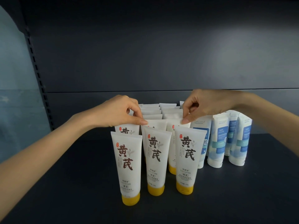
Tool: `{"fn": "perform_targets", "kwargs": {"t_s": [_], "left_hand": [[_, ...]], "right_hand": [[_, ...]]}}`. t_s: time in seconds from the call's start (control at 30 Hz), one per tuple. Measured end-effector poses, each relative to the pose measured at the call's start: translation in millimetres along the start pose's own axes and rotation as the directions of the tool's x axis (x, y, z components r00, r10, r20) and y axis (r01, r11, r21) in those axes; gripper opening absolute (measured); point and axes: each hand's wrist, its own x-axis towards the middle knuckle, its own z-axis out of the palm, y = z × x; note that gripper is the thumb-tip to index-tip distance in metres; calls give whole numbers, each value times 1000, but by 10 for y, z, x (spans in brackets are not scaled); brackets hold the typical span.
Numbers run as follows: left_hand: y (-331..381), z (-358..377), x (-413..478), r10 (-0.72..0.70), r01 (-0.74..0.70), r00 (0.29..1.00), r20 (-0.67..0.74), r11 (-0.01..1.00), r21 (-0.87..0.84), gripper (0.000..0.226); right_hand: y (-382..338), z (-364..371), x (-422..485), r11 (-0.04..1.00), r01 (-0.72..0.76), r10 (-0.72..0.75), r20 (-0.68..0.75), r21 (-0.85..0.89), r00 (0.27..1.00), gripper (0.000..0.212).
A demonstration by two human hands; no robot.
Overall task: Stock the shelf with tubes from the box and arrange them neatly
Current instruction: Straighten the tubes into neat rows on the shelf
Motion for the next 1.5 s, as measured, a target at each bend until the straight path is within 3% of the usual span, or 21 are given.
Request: {"fn": "perform_targets", "kwargs": {"t_s": [0.33, 0.6, 0.7, 0.8, 0.93, 1.07, 1.23, 1.5], "left_hand": [[8, 8, 16, -14, 13, 1000, 9, 1000, 27, 38], [38, -69, -49, -15, 15, 1000, -7, 1000, 17, 37], [47, -181, -130, -23, 24, 997, -73, 1000, 1, 43], [28, -286, -264, -19, 16, 997, -76, 999, -39, 40], [22, -312, -459, 30, -19, 996, 78, 991, -132, 39], [9, -264, -556, 43, -19, 986, 163, 990, -141, 26], [-21, -212, -595, 45, -33, 996, 77, 987, -155, 19], [-76, -206, -564, -1, 1, 1000, -2, 993, -115, 12]], "right_hand": [[24, 2, -42, 1000, -2, 1, -29, -30, 1000, 18], [-34, -37, -44, 1000, -17, 16, -34, -25, 999, 27], [-104, -75, -56, 999, 26, -22, -116, 32, 993, 44], [-216, -69, -78, 987, 127, -109, -170, 99, 979, 44], [-414, 50, -74, 977, 183, -178, -49, 113, 983, 43], [-584, 204, -27, 980, 199, -199, 86, 13, 976, 45], [-631, 260, 17, 972, 216, -209, 73, -93, 975, 28], [-602, 292, 76, 972, 194, -195, 5, -136, 981, 20]]}}
